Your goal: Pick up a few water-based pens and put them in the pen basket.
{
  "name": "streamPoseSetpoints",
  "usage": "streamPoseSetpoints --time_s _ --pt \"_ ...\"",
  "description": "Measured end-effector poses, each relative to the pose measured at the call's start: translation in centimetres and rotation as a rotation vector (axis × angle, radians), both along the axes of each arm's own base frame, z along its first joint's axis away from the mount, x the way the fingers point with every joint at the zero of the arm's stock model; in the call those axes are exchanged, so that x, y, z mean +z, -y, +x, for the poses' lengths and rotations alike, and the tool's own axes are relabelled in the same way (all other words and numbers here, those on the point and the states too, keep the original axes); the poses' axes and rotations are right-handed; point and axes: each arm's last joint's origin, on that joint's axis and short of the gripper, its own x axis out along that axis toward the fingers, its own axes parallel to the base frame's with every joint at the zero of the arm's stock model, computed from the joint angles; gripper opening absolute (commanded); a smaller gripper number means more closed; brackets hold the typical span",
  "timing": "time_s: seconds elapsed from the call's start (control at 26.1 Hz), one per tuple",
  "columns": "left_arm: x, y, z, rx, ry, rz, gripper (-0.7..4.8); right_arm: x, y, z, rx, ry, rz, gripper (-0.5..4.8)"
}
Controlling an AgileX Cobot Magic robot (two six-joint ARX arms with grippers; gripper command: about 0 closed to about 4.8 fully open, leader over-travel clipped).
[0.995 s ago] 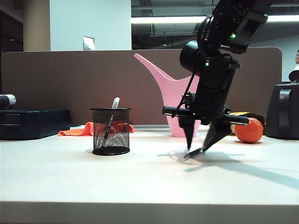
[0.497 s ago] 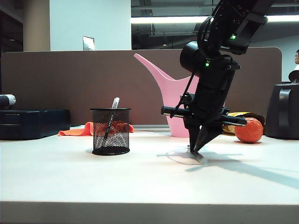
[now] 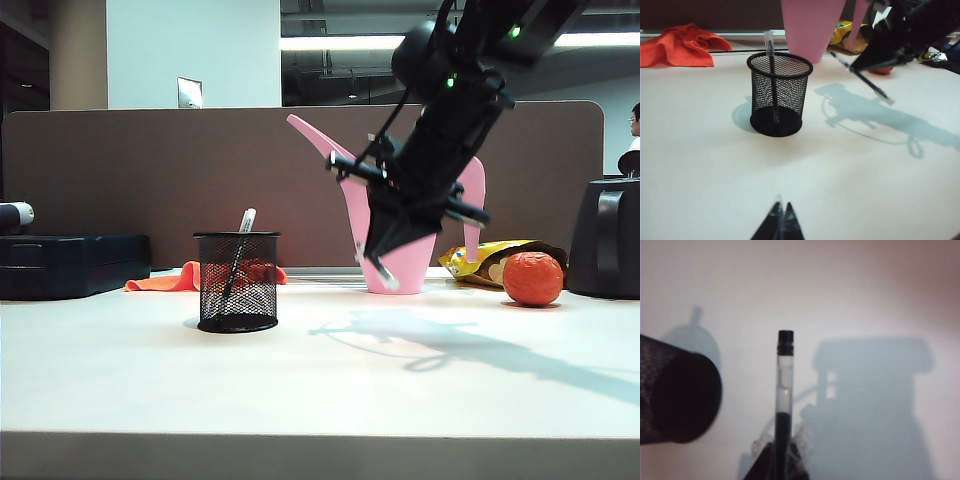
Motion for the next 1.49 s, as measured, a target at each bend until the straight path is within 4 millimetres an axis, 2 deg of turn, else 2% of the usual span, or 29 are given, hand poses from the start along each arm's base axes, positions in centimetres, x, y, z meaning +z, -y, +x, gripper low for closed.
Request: streamPoseSetpoints --time_s 0.19,0.46,0.57,0.73,1.11,1.26,1.49 --pt "0.0 0.0 0.0 0.000 0.000 0.000 -0.05 1.8 -0.5 0.3 0.090 0.129 0.099 -0.09" --pt "0.0 0.0 0.0 0.000 0.000 0.000 -0.04 5.7 -1.6 1.4 0.230 0.500 0.340 -0.09" --pt "0.0 0.0 0.0 0.000 0.000 0.000 -0.04 6.1 -1.9 1.7 0.279 0.590 0.395 -0.09" --pt "0.0 0.0 0.0 0.000 0.000 0.000 -0.04 5.1 -2.5 2.4 0.326 0.661 0.438 -0.09" --pt "0.0 0.0 0.0 0.000 0.000 0.000 -0.04 0.9 -4.9 3.1 0.371 0.641 0.455 -0.09" --pt "0.0 0.0 0.0 0.000 0.000 0.000 -0.04 -0.3 -6.0 2.8 0.393 0.621 0.457 -0.09" --pt "0.0 0.0 0.0 0.000 0.000 0.000 -0.04 -0.3 -6.2 2.7 0.371 0.636 0.453 -0.08"
